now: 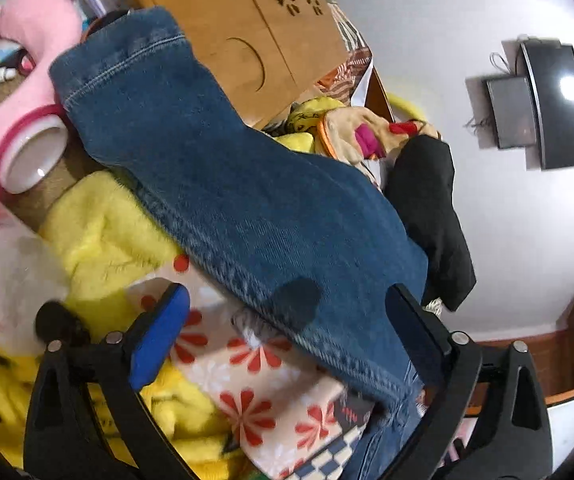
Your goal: Fold large clothes
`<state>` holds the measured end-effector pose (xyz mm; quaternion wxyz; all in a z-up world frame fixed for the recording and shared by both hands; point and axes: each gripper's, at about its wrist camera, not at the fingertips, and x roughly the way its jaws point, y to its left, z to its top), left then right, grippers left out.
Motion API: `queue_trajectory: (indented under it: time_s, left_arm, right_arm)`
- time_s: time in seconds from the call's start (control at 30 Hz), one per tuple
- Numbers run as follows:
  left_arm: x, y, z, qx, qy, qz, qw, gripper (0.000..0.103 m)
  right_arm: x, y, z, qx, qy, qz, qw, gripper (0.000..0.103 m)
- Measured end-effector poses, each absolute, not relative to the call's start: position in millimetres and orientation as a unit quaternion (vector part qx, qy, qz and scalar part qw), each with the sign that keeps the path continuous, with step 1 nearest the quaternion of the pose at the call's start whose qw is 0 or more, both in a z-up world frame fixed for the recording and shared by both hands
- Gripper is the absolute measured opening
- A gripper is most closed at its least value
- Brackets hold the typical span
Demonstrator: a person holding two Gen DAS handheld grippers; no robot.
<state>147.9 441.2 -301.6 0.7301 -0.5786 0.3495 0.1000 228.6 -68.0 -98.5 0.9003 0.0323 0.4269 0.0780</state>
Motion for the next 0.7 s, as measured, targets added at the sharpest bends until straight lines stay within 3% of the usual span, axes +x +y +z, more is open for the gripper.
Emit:
queue_trajectory:
  time_s: [0.13,0.2,0.23,0.33,0.4,0.47,0.53,0.57,0.7]
  left_arm:
    - [164.8,454.2,-303.0,-0.567,0.341,0.112,0.741,0.096]
    - [174.0,461.7,-309.7,-0.549,0.351,0.132,0.747,0.090]
    - [180.0,464.5,-316.1,-0.541,0.364,0.145,0.744,0.081]
    - [189.6,465.1,-318.2,-0.519,0.367,0.175,0.752,0.070]
    - [193.5,460.4,-306.5,-0.483,0.373,0.198,0.767,0.054]
    - [201.1,448.2,-286.1,-0.415,0.392,0.223,0.791,0.026]
    - [209.5,434.8,-267.7,-0.345,0.409,0.248,0.807,0.017]
    - [213.6,426.3,-255.8,-0.310,0.411,0.251,0.820,0.006]
    - [220.7,398.0,-200.9,-0.227,0.372,0.250,0.865,0.005]
  right_arm:
    - [227.1,-71.5,-91.0,0.029,0.414,0.070,0.907,0.102]
    - [225.3,-75.3,-86.4,0.041,0.406,0.072,0.910,0.102]
    - [224.6,-76.2,-84.6,0.045,0.404,0.073,0.911,0.102]
    - [219.4,-79.3,-77.7,0.051,0.398,0.074,0.913,0.102]
    - [214.8,-82.5,-73.4,0.046,0.391,0.068,0.917,0.102]
    - [210.6,-85.9,-69.7,0.043,0.383,0.061,0.921,0.102]
    - [206.8,-90.8,-66.1,0.048,0.377,0.062,0.923,0.102]
    - [204.8,-92.3,-64.4,0.052,0.375,0.064,0.923,0.102]
    - [197.5,-97.7,-60.3,0.060,0.366,0.067,0.926,0.102]
